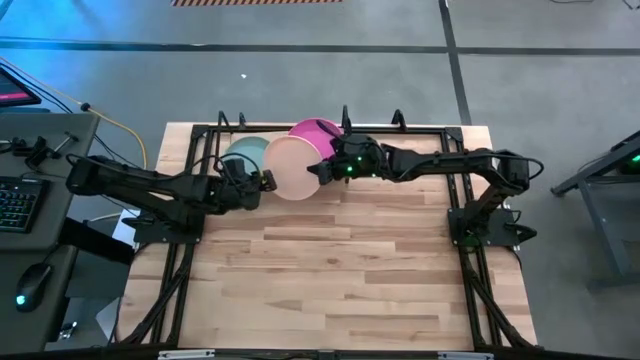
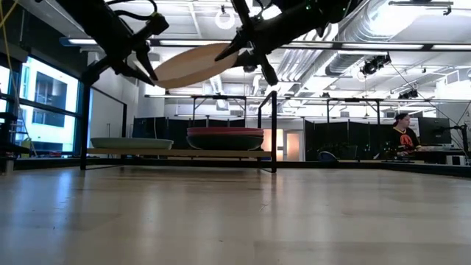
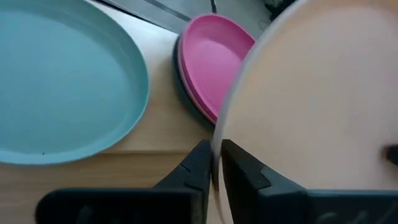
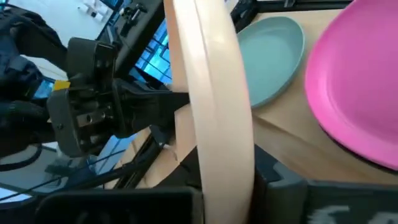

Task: Place and stack plates onto a shelf
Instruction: Stack the light orange plate on top of the green plate on the shelf

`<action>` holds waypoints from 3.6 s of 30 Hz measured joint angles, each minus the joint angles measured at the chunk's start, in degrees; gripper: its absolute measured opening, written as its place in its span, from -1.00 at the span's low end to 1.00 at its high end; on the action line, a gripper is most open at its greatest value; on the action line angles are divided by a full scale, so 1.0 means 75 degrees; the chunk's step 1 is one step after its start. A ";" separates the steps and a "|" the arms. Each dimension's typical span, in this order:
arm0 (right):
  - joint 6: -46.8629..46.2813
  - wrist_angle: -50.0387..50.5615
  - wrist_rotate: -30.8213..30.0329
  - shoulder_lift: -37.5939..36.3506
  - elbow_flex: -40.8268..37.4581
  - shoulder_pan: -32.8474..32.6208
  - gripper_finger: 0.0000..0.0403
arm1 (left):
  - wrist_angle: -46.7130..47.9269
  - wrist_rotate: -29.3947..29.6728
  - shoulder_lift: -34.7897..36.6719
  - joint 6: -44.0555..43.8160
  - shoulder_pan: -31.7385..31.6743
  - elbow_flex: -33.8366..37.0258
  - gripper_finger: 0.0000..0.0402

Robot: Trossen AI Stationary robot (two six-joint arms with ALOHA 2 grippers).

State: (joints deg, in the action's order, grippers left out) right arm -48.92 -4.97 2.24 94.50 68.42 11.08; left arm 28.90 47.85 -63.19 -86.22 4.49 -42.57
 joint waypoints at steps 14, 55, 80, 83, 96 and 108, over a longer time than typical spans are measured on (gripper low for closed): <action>0.0388 0.0600 0.0158 -0.0734 0.0032 0.0642 -0.93 | -0.0352 -0.0928 0.2668 0.3470 -0.0458 0.0026 -0.51; -0.1491 0.2494 -0.1447 0.5507 0.6457 0.0316 -0.91 | -0.2578 -0.1260 0.4815 0.5931 -0.0437 -0.0230 -0.46; -0.0352 0.3739 -0.2495 0.5228 0.6595 0.0500 -0.92 | -0.2590 -0.1326 0.4813 0.5952 -0.0437 -0.0230 -0.46; -0.0221 0.3748 -0.2332 0.5228 0.6736 0.0462 -0.92 | -0.2614 -0.1330 0.4813 0.5926 -0.0437 -0.0230 -0.46; -0.0515 0.3391 -0.2056 0.5237 0.6856 0.0331 -0.85 | -0.2642 -0.1349 0.4813 0.5922 -0.0437 -0.0230 -0.46; -0.1921 0.2351 -0.2019 0.5785 0.6751 0.0189 -0.81 | -0.2649 -0.1337 0.4813 0.5907 -0.0437 -0.0230 -0.46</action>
State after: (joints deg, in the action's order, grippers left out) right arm -63.32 12.66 -12.90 137.88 119.06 12.50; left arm 9.03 37.82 -27.09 -41.91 1.21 -44.29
